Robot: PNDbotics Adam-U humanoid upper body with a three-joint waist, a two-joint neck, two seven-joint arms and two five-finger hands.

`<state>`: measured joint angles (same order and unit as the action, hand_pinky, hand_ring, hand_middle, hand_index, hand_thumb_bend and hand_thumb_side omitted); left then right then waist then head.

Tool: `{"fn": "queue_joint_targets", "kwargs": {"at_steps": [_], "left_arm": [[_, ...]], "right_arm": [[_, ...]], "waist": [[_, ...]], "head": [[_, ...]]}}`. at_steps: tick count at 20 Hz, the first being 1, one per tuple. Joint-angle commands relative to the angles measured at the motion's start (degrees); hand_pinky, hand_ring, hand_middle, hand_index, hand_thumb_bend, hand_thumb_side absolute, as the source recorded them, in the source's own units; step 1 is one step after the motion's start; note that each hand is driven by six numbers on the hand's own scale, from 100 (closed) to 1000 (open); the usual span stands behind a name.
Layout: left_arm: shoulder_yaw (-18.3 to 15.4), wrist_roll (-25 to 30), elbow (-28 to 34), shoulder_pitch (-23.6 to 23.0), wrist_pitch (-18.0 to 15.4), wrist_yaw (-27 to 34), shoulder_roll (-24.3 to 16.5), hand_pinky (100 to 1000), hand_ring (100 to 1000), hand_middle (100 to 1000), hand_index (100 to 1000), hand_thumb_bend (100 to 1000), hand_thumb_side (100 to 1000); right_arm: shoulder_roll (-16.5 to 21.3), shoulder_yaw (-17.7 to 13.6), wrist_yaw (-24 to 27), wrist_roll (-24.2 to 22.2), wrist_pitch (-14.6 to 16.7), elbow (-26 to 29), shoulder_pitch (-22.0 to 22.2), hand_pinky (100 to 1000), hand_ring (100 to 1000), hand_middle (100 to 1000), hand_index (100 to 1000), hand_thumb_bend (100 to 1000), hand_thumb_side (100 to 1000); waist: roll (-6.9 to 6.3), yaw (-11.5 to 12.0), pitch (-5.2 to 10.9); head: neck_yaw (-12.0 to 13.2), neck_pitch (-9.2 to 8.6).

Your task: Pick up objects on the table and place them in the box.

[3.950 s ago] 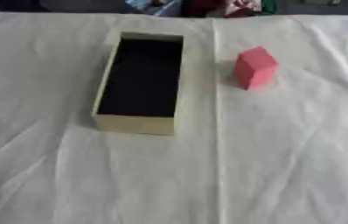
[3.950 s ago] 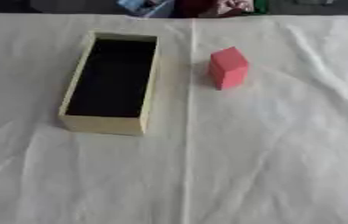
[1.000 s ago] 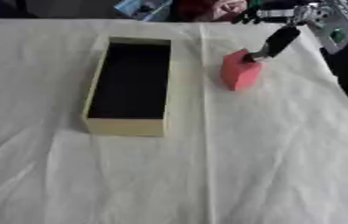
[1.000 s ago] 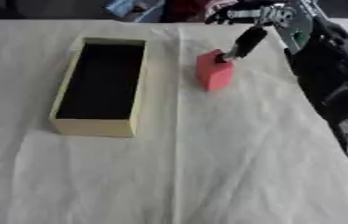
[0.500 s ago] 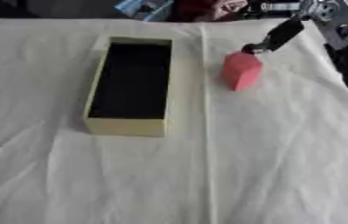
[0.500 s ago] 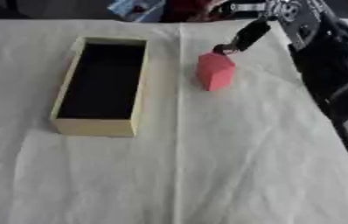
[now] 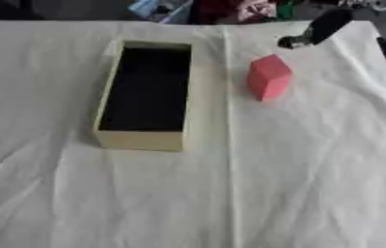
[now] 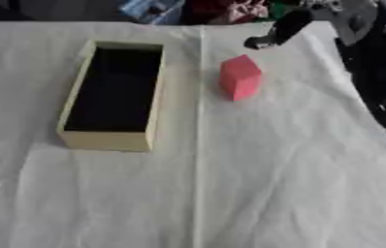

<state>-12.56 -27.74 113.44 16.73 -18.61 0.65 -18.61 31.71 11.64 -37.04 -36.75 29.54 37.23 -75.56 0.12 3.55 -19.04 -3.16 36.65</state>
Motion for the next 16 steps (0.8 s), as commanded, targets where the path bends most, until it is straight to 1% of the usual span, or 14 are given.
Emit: {"fn": "queue_joint_targets", "kwargs": {"at_steps": [1,5,9,16], "left_arm": [[0.05,0.26,1.15,0.78,-0.08,0.1,-0.81,568,559,517,656,175,100],[0.04,0.3,1.15,0.86,-0.1,0.12,-0.8,568,559,517,656,176,100],[0.08,0.37,1.15,0.94,-0.1,0.17,-0.75,568,559,515,655,178,100],[0.13,0.39,1.15,1.02,-0.07,0.32,-0.61,568,560,516,655,176,100]], "right_arm": [[2.12,1.07,-0.98,-15.22,17.1,1.17,-0.68,953,984,976,1000,420,267],[2.19,1.85,-1.81,-15.22,18.93,0.87,-0.16,953,985,978,1000,442,252],[2.06,2.64,-3.12,-15.22,20.35,0.69,0.19,955,989,984,1000,457,260],[1.23,2.9,-4.71,-15.22,22.23,-0.5,0.45,953,987,985,1000,469,258]], "waist": [[-0.35,0.11,1.81],[-0.34,0.19,1.76],[-0.3,0.25,1.75],[-0.31,0.46,1.63]], "head": [[0.24,-0.53],[0.27,-0.58],[0.2,-0.69],[0.16,-0.83]]}}
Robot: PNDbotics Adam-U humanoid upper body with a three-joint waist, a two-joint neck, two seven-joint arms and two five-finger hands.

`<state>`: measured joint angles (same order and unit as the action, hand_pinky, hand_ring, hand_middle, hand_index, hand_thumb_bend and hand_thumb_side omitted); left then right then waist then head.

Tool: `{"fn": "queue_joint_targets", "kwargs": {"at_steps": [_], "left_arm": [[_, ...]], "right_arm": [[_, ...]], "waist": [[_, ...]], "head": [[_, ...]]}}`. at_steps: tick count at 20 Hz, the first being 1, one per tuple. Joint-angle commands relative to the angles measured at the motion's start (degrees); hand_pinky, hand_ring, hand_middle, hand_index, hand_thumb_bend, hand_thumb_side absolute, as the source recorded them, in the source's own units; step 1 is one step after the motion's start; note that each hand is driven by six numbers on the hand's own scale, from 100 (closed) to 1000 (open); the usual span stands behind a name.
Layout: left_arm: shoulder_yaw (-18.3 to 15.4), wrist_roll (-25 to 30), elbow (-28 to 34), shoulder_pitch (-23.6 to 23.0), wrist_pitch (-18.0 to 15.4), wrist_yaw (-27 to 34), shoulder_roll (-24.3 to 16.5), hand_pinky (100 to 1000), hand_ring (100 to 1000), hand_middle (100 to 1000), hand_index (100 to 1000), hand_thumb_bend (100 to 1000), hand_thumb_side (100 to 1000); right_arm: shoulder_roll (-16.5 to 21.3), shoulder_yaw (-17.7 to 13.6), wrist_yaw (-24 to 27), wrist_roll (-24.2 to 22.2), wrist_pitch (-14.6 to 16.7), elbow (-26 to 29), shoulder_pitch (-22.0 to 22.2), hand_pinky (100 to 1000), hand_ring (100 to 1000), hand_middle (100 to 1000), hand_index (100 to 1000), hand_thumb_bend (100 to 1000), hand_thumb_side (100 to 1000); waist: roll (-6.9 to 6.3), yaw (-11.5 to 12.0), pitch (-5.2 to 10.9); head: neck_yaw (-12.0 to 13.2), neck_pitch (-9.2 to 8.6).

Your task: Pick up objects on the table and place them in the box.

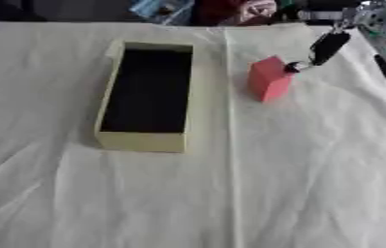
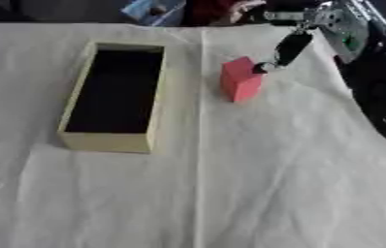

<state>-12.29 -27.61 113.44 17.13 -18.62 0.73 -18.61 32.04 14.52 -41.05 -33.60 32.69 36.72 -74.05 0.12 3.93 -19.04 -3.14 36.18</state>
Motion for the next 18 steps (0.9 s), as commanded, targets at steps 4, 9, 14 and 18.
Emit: {"fn": "queue_joint_targets", "kwargs": {"at_steps": [4,9,14,18], "left_arm": [[-0.09,0.31,1.15,0.73,-0.02,0.31,-0.5,568,560,516,655,176,100],[-0.19,0.25,1.15,0.53,-0.04,0.3,-0.73,567,560,516,654,174,100],[-0.25,0.17,1.15,0.47,0.01,0.12,-0.97,567,560,516,655,174,100],[-0.33,0.05,1.15,0.32,0.04,-0.03,-1.17,568,560,516,655,175,100]], "right_arm": [[-0.07,0.38,-1.45,-18.37,19.26,-1.13,-0.95,950,985,983,1000,468,258],[0.29,0.33,-1.03,-18.37,19.27,-0.54,-0.92,951,984,982,1000,457,269],[2.35,0.98,2.43,-18.37,19.27,2.81,-1.36,952,985,979,1000,438,293],[3.78,1.18,6.31,-18.37,18.97,5.05,-1.56,951,978,972,1000,399,324]], "waist": [[-0.3,0.21,1.51],[-0.28,0.29,1.5],[0.17,-0.05,1.66],[0.39,-0.21,1.75]], "head": [[0.12,-0.42],[0.38,-0.11],[0.46,-0.15],[0.33,-0.12]]}}
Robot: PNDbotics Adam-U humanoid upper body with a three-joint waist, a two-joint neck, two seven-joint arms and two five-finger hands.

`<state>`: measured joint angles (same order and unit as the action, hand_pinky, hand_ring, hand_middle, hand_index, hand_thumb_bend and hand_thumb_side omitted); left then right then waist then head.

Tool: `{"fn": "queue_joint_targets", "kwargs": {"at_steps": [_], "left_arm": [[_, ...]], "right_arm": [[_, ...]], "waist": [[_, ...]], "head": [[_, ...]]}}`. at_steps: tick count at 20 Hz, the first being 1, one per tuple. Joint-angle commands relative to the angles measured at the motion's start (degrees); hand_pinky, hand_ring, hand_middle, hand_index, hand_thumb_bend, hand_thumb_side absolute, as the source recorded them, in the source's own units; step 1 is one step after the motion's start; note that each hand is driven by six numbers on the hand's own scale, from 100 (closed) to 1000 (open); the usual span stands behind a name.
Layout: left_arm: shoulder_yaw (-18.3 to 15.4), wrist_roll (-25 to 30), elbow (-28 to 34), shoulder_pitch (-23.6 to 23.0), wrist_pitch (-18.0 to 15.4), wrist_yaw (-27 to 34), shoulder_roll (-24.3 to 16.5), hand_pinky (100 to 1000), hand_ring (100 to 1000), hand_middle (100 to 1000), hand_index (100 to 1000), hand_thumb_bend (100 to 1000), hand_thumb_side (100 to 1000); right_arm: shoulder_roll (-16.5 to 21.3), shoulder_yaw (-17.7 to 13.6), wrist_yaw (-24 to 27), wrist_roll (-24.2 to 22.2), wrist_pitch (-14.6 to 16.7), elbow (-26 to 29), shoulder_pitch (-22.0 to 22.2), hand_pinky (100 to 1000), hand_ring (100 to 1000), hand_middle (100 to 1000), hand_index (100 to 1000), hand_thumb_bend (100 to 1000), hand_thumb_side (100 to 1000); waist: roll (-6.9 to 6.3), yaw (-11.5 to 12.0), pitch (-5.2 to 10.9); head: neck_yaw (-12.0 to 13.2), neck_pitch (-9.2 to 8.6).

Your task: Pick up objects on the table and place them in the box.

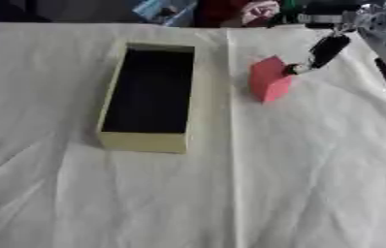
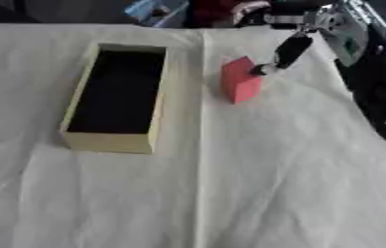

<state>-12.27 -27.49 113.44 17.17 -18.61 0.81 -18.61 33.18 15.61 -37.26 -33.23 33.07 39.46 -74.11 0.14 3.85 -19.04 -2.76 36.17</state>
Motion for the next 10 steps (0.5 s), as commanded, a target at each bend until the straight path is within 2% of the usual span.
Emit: {"fn": "queue_joint_targets", "kwargs": {"at_steps": [1,5,10], "left_arm": [[-0.35,-0.09,1.15,0.27,0.04,-0.14,-1.22,567,560,516,655,175,100],[-0.35,-0.13,1.15,0.25,0.07,-0.26,-1.39,567,560,516,654,175,100],[-0.3,-0.09,1.15,0.29,0.05,-0.28,-1.5,568,561,516,654,176,100]], "right_arm": [[2.93,0.47,3.58,-18.74,18.41,2.83,-1.45,951,978,971,1000,392,330],[4.0,2.31,6.6,-18.74,17.83,4.51,-0.95,951,978,967,1000,400,344],[4.84,4.94,7.68,-18.74,18.47,6.29,0.05,953,983,976,1000,427,343]], "waist": [[0.45,-0.18,1.76],[0.7,-0.27,1.8],[0.8,-0.15,1.79]], "head": [[-0.01,-0.08],[0.16,-0.06],[0.28,-0.24]]}}
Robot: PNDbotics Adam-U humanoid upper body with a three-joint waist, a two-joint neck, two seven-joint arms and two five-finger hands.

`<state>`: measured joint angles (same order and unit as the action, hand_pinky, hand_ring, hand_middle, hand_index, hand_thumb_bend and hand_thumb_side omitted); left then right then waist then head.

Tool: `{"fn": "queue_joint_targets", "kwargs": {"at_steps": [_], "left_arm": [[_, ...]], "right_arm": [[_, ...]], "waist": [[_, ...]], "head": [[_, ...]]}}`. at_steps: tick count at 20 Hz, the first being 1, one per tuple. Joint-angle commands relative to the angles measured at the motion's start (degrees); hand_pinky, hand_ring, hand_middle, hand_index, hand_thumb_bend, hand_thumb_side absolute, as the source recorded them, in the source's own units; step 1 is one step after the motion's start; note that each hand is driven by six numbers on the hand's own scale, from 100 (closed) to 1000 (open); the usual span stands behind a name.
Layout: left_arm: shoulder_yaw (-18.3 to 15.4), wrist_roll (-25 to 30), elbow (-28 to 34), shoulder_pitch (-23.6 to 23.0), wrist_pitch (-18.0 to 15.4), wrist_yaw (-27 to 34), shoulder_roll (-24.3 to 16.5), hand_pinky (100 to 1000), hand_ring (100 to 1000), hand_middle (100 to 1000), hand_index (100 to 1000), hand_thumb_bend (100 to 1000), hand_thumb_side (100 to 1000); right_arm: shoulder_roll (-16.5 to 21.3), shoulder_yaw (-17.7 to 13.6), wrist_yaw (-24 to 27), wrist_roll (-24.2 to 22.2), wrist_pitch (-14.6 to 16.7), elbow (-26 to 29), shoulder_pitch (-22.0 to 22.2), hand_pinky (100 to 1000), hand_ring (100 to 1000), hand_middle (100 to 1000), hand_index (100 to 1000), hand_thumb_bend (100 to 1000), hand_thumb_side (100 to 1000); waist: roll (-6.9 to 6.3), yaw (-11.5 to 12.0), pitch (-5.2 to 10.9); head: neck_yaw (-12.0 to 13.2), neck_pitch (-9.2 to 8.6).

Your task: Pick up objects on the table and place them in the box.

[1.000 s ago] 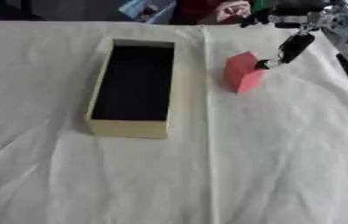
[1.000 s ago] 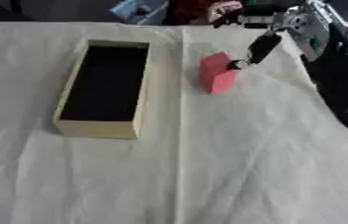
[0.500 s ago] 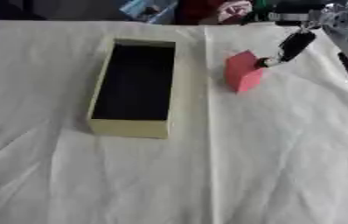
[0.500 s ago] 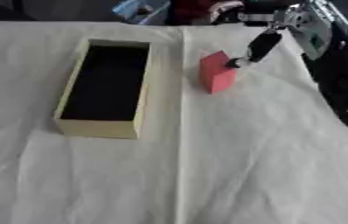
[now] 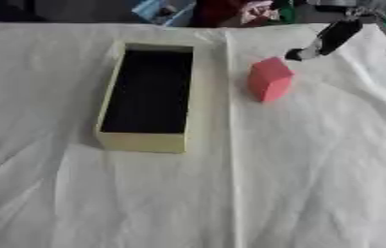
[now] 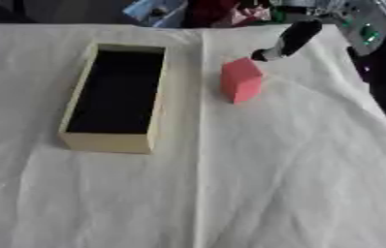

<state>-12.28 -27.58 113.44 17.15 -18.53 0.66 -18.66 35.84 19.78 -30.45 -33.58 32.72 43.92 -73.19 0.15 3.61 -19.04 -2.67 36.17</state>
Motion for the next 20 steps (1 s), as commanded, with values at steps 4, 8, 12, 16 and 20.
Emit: {"fn": "queue_joint_targets", "kwargs": {"at_steps": [4,8,12,16,20], "left_arm": [[-0.23,0.1,1.15,0.43,-0.08,-0.09,-1.5,568,561,517,654,177,100],[-0.15,0.21,1.15,0.56,-0.08,-0.01,-1.45,567,561,516,654,176,100],[-0.14,0.26,1.15,0.62,-0.05,0.07,-1.38,567,561,516,654,175,100],[-0.1,0.33,1.15,0.69,-0.06,0.13,-1.29,567,561,516,654,175,100],[-0.11,0.34,1.15,0.73,-0.06,0.19,-1.19,567,561,516,653,173,100]], "right_arm": [[2.46,2.25,1.24,-18.39,19.21,2.84,-0.36,952,983,974,1000,429,383],[2.48,3.57,1.63,-18.39,18.94,3.67,0.29,949,980,970,1000,436,392],[2.15,4.16,1.01,-18.39,18.49,3.05,0.62,948,980,970,1000,435,405],[1.34,4.5,-0.68,-18.39,19.04,1.15,0.7,948,981,971,1000,439,400],[0.43,4.63,-2.34,-18.39,19.24,-0.87,0.89,945,978,967,1000,434,396]], "waist": [[0.87,0.2,1.7],[0.89,0.42,1.55],[0.91,0.62,1.46],[0.94,0.78,1.42],[0.95,0.96,1.34]], "head": [[0.19,-0.44],[0.09,-0.48],[0.03,-0.56],[-0.04,-0.71],[-0.1,-0.82]]}}
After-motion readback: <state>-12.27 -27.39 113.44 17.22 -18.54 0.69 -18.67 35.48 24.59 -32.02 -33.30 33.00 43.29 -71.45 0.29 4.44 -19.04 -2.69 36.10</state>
